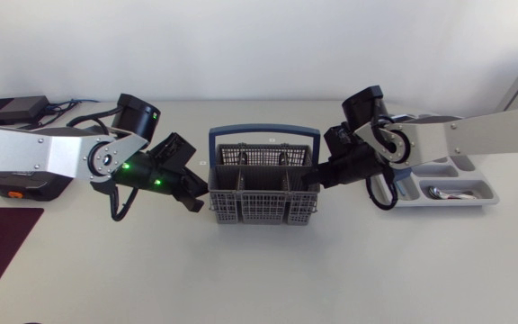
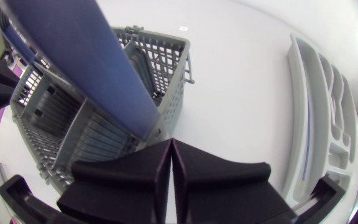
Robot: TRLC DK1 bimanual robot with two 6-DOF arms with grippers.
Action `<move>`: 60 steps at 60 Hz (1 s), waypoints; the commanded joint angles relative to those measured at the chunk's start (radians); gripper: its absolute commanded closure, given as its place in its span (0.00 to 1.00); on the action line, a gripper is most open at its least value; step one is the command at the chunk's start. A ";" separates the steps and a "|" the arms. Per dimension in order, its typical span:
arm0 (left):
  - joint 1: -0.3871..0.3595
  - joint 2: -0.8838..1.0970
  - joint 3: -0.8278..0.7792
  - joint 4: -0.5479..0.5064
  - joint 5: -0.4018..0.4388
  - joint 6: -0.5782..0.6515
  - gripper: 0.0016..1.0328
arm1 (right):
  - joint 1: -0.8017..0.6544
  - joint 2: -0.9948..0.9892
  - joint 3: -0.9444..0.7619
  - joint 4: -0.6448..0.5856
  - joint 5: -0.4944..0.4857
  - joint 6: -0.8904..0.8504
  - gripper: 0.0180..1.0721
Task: Unload the cutlery basket into the drawer organizer.
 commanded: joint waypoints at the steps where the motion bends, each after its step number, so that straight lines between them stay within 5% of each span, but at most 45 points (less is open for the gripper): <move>1: -0.006 0.040 0.051 0.011 0.039 0.015 0.81 | 0.040 0.023 0.042 0.003 -0.036 0.022 0.94; 34: 0.011 0.110 0.135 0.005 0.040 0.012 0.81 | 0.036 0.105 0.134 -0.003 -0.025 0.020 0.94; 60: 0.074 -0.018 0.060 -0.009 0.040 0.013 0.80 | -0.042 -0.033 0.015 -0.001 0.010 0.017 0.91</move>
